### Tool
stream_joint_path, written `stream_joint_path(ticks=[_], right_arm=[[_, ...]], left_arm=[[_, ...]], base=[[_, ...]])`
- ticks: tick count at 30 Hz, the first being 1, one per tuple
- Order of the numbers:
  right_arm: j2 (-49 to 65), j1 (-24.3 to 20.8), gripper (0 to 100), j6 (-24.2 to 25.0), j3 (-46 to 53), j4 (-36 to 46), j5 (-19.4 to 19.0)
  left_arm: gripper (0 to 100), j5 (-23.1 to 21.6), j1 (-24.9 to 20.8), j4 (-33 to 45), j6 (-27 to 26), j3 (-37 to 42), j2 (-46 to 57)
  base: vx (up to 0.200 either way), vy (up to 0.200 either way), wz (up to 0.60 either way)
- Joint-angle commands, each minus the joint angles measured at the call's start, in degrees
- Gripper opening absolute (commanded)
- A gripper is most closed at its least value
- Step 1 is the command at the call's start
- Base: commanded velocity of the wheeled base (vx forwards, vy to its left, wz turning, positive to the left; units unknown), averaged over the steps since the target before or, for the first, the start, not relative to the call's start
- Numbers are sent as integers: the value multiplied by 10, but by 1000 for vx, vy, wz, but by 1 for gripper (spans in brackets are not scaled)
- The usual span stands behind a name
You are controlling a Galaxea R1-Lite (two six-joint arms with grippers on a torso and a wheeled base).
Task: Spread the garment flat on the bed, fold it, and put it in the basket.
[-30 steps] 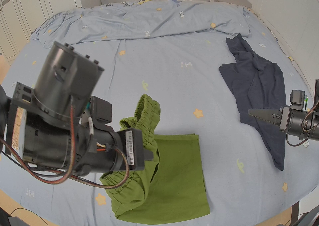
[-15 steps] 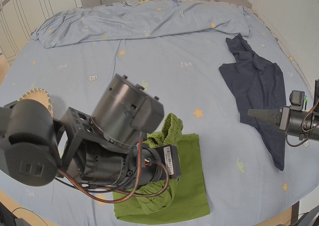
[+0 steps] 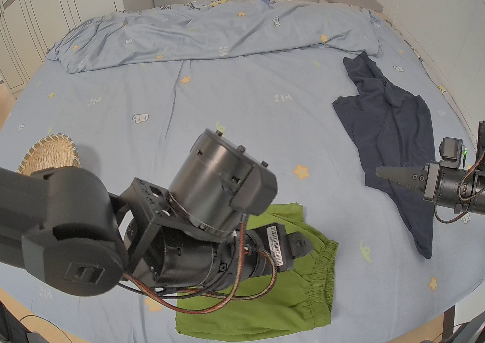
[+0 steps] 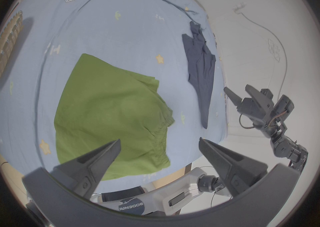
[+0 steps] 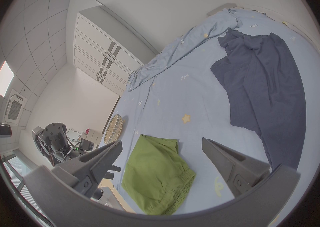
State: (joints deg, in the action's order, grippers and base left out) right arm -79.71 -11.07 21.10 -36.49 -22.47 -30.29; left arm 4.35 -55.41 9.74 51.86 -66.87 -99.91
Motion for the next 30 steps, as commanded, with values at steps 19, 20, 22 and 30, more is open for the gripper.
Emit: stream_joint_path(ticks=[19,20,22,30], right_arm=[[4,-1,100,2,-1,0,-1],[4,-1,100,2,-1,0,-1],[4,-1,100,2,-1,0,-1],[3,-2,100,2,-1,0,-1]], left_arm=[[100,-476,421,-148,-257,279,71],[100,-509,444,-180,-286,295,39],[100,-512,449,-201,-301,304,18],[100,-508,445,-248,-309,305,-53]], base=[[0,0,0],[0,0,0],[0,0,0],[0,0,0]])
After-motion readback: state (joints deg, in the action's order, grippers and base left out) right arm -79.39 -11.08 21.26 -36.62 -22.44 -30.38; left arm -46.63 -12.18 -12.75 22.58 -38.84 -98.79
